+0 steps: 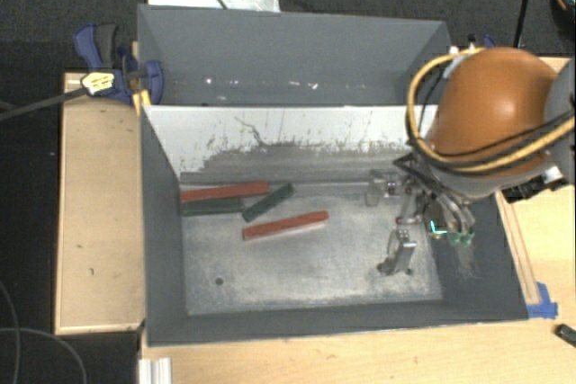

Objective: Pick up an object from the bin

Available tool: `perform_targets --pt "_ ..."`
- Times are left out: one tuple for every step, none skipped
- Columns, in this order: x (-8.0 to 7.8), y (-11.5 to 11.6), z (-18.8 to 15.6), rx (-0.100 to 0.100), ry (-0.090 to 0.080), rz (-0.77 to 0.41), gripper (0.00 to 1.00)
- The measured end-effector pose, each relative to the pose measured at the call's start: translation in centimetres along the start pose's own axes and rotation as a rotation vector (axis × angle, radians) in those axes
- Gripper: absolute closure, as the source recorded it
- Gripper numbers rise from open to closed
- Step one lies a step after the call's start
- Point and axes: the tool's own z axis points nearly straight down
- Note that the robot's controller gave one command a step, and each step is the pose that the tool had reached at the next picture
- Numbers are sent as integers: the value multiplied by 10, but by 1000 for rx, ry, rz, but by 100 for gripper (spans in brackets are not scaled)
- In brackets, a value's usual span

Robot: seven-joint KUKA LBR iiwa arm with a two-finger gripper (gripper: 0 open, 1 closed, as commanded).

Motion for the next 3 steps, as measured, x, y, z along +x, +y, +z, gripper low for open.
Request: perform_targets --pt "-88 63 48 -3 -9 98 0" --pt "-85 77 177 0 -6 -153 0" --pt "-86 77 175 0 -9 -149 100"
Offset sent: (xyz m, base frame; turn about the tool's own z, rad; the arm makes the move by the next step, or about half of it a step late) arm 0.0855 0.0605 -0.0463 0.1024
